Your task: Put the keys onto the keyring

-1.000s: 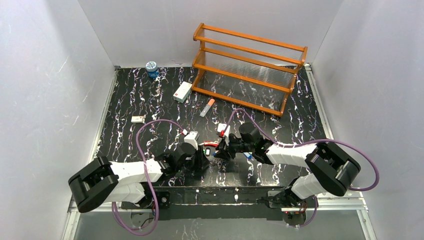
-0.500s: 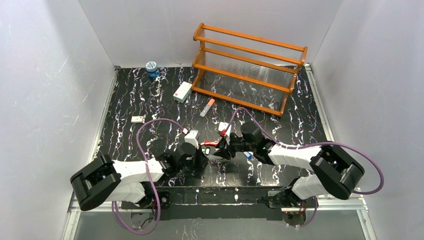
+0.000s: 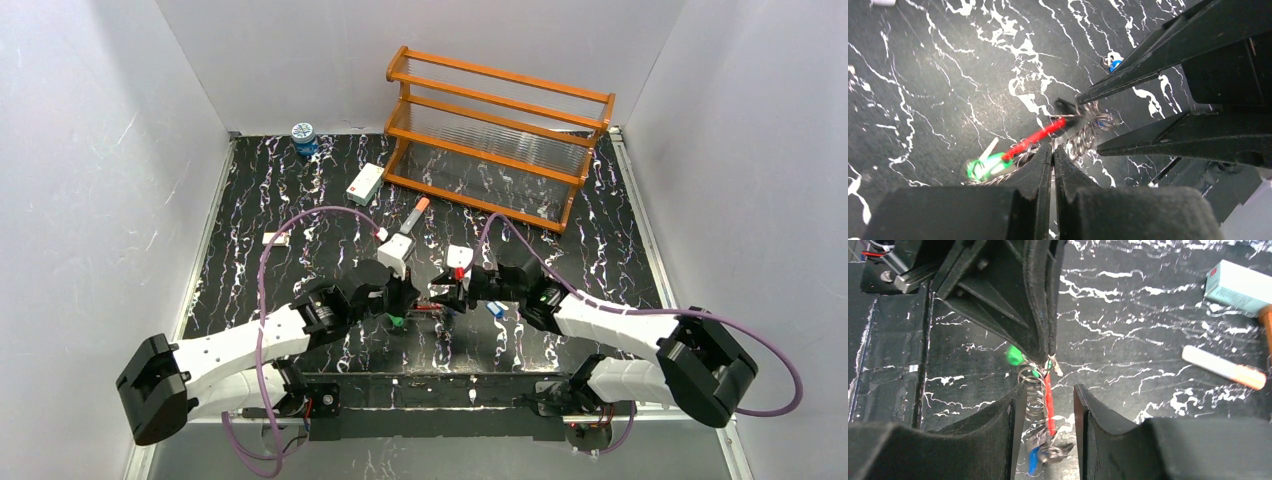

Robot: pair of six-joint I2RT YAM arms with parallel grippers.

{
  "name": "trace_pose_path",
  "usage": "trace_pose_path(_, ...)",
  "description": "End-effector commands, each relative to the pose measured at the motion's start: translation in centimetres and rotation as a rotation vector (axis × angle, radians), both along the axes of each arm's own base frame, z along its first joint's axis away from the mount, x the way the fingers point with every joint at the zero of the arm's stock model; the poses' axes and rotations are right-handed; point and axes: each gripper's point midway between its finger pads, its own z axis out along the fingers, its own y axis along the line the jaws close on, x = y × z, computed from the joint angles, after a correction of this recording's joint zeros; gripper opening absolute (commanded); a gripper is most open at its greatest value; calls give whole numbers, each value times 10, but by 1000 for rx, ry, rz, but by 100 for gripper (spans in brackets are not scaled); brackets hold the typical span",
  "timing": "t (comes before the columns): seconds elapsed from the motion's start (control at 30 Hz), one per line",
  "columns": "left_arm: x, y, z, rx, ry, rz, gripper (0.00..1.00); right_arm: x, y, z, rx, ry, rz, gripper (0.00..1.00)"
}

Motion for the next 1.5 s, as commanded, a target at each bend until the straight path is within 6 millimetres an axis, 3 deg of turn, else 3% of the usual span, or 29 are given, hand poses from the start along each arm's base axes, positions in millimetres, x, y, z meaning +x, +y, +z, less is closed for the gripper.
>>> trace_pose_path(0.0,-9,8,13,161,-68,-168,0,-5,0,25,46,-148,83,49)
trace_pose_path(0.23,-20,3,17,226,-120,-343,0,-17,1,37,80,-221,169,49)
trace_pose_path(0.47,-32,-2,25,182,-175,-444,0,-30,8,42,117,-206,257,48)
trace_pose_path(0.67,-39,-9,5,143,-158,-485,0,-27,10,28,102,-139,239,46)
trace_pose_path(1.0,-35,-37,-27,24,-110,-461,0,-30,-5,-9,75,-27,179,46)
trace_pose_path(1.47,-37,-37,-14,3,-141,-478,0,-34,-5,-23,57,71,225,41)
